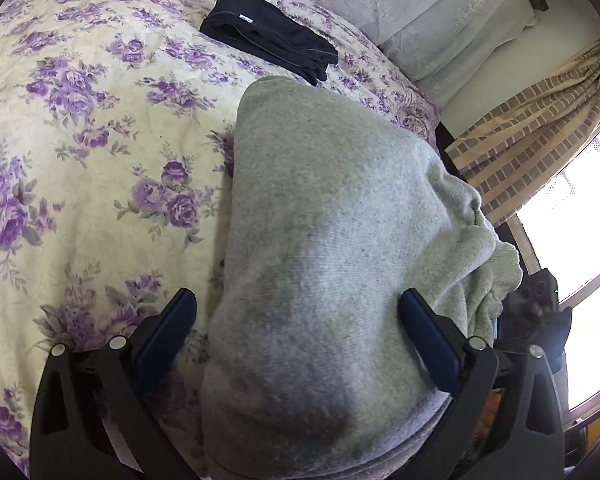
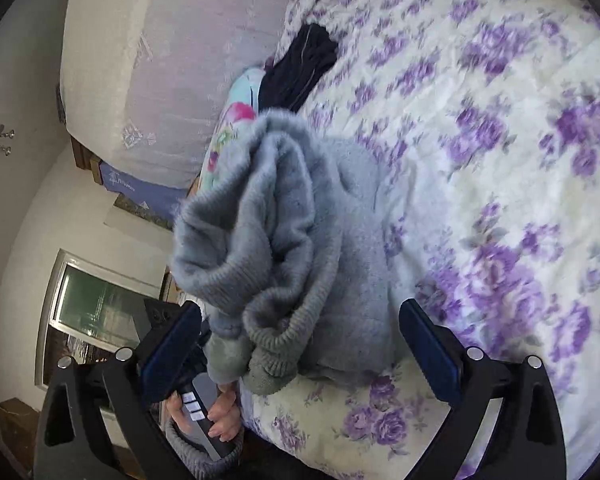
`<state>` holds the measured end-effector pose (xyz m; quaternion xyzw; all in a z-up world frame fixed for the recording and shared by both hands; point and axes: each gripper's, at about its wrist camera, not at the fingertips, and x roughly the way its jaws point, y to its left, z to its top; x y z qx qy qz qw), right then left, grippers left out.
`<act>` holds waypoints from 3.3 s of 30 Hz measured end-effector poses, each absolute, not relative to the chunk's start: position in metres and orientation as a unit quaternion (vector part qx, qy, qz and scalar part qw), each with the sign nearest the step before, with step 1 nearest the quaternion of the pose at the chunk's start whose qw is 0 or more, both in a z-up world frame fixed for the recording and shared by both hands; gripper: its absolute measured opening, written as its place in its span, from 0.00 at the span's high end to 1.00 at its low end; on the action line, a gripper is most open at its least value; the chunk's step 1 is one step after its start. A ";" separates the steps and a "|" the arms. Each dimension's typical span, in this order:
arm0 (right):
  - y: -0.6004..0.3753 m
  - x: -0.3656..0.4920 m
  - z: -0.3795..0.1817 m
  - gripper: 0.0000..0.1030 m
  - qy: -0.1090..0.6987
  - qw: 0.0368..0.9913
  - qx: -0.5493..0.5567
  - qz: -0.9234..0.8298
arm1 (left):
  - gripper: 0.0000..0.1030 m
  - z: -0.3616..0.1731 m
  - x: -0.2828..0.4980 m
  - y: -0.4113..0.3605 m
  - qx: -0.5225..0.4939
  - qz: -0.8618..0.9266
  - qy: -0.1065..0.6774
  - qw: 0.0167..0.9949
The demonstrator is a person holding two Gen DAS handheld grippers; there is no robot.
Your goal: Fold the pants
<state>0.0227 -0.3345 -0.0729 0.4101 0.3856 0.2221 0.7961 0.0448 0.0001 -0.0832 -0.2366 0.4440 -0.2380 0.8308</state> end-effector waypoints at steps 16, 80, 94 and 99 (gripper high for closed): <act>-0.265 0.004 0.021 0.03 0.301 0.825 0.292 0.379 | 0.04 -0.086 0.030 0.000 -0.223 -0.241 0.401 0.855; -0.313 0.014 -0.095 0.03 0.412 0.737 0.486 0.226 | 0.04 -0.083 0.029 0.021 -0.248 -0.215 0.421 0.846; -0.324 0.020 -0.074 0.03 0.417 0.779 0.436 0.173 | 0.04 -0.083 0.029 0.018 -0.247 -0.214 0.423 0.845; -0.318 0.031 -0.089 0.03 0.417 0.774 0.442 0.177 | 0.04 -0.084 0.040 0.021 -0.256 -0.226 0.442 0.830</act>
